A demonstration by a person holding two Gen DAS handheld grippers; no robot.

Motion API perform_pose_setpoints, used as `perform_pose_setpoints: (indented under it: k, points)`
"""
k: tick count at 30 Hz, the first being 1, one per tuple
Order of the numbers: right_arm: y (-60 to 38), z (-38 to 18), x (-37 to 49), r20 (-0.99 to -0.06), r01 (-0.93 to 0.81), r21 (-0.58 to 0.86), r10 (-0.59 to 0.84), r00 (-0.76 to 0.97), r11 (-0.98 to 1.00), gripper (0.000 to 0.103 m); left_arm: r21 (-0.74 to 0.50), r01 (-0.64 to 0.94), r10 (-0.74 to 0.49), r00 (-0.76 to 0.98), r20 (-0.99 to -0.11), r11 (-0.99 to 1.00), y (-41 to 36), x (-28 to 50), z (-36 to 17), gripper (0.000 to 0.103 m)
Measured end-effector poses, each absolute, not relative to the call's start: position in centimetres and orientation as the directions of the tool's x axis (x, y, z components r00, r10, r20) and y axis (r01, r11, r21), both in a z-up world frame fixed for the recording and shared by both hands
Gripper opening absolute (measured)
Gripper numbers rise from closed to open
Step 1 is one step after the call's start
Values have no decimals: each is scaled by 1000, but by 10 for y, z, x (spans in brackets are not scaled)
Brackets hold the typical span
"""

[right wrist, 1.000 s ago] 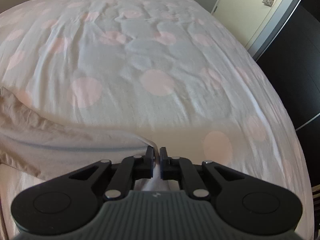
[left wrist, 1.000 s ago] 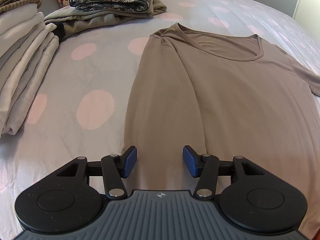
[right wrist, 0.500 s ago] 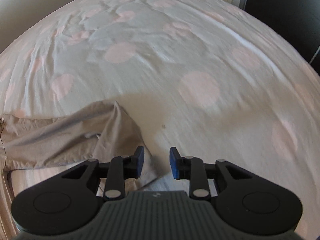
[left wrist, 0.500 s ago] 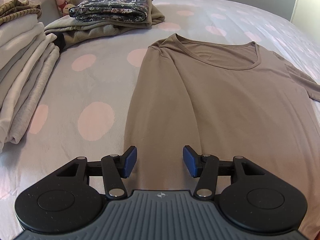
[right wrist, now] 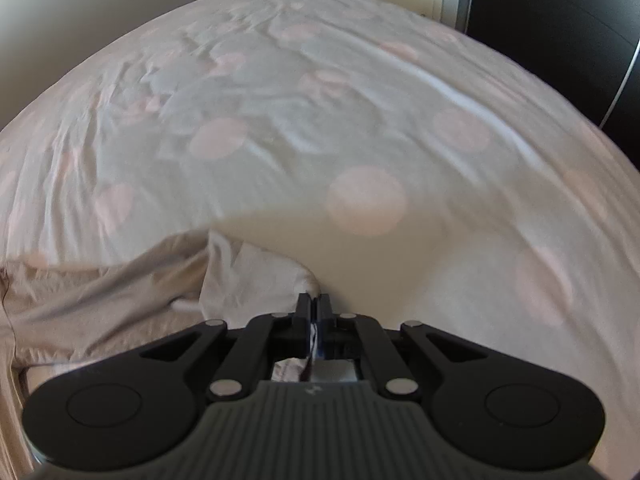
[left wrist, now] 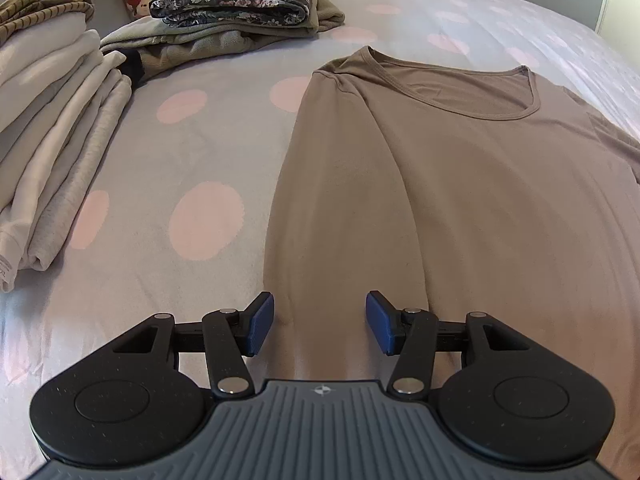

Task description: Fold clothes

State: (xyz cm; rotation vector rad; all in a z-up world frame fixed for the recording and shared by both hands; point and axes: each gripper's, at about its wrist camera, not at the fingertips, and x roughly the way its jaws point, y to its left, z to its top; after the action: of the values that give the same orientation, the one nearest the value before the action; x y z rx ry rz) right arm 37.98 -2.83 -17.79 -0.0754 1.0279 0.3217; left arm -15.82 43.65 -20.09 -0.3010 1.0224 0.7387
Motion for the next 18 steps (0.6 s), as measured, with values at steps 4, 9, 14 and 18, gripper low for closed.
perform_pose_setpoints:
  k: [4,9,14,18]
  points:
    - [-38,-168,411,-845,-271,33,171,506,962,3,130,-692,450,304,-840,711,438,-155,-200,49]
    - [-35,-184,440,-834,-236,-105,43,550,966,3,141,-700,465,297,-834,700,440,-153,-201,49]
    - [-36,-201,447,-849,-229,-58,73,524,972,6,148,-718,467,269,-842,680,446,-153,-205,49]
    - [-44,-206,430,-855,-253,46,168,490,966,17,151,-709,470,279,-837,689,444,-150,-204,49]
